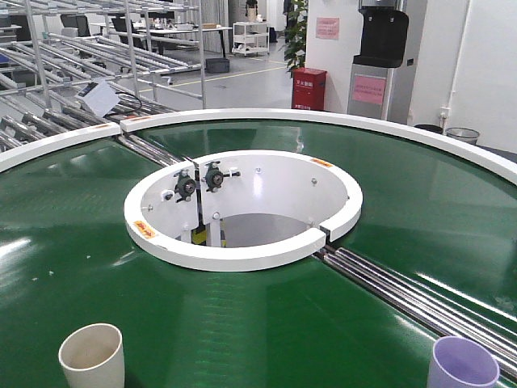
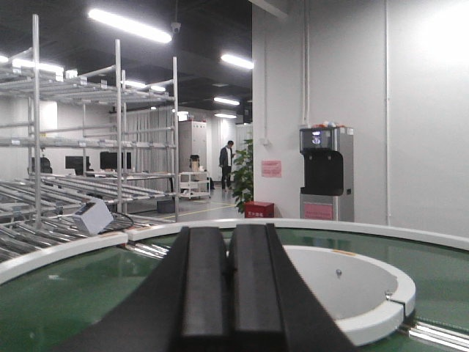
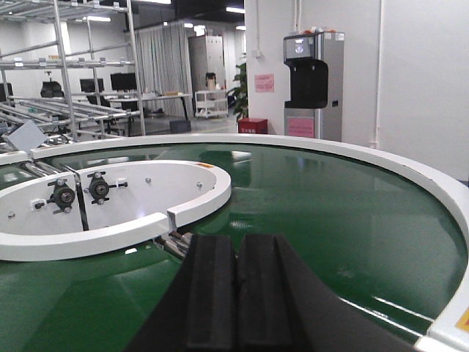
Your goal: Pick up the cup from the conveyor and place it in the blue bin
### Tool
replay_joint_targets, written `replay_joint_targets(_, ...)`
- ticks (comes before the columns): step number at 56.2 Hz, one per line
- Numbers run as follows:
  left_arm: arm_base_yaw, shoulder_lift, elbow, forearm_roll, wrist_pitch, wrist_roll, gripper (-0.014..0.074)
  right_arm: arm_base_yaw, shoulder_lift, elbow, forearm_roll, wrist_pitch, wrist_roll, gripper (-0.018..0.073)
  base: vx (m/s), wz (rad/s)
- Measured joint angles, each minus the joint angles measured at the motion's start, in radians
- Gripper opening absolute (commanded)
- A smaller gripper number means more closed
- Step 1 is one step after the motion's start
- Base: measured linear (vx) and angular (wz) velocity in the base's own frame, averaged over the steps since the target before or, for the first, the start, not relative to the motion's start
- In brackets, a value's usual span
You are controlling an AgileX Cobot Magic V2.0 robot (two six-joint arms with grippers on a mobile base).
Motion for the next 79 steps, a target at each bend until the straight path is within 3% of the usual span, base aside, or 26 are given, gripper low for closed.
replay_joint_targets(8,0.000,0.167,-0.228,0.047,0.153,0.036,0.0002,0.000,0.167,-0.187,0.000,0.110,0.000,-0.0009,0.00,0.00)
replay_joint_targets(20,0.000,0.426,-0.311,0.054,0.191,0.050,0.0039,0.000,0.411,-0.263,0.000,0.139,0.000,0.0003,0.00,0.00)
replay_joint_targets(33,0.000,0.677,-0.311,0.054,0.219,0.051,0.0239,0.000,0.571,-0.264,0.011,0.123,0.000,0.0134,0.00,0.00)
replay_joint_targets(43,0.000,0.853,-0.311,0.053,0.178,0.054,0.0428,0.000,0.623,-0.264,0.012,0.075,0.000,0.0383,0.00,0.00)
replay_joint_targets(51,0.000,0.973,-0.311,0.049,0.168,0.048,0.0485,0.000,0.649,-0.264,0.012,0.074,0.000,0.0530,0.00,0.00)
replay_joint_targets(52,0.000,1.039,-0.323,0.049,0.152,0.007,0.0489,0.000,0.672,-0.264,0.012,0.072,-0.001,0.0575,0.00,0.00)
replay_joint_targets(62,0.000,1.076,-0.374,0.049,-0.052,-0.050,0.0489,0.000,0.705,-0.264,0.012,0.072,-0.001,0.0577,0.00,0.00)
replay_joint_targets(65,0.000,1.086,-0.405,0.049,-0.063,-0.055,0.0489,0.000,0.709,-0.264,0.012,0.069,-0.001,0.0577,0.00,0.00)
replay_joint_targets(68,0.000,1.105,-0.448,0.049,-0.004,-0.056,0.0489,0.000,0.714,-0.264,0.012,0.060,-0.001,0.0577,0.00,0.00)
replay_joint_targets(79,0.000,1.245,-0.644,0.049,0.403,-0.001,0.0489,0.000,0.719,-0.264,0.016,0.029,-0.001,0.0577,0.00,0.00)
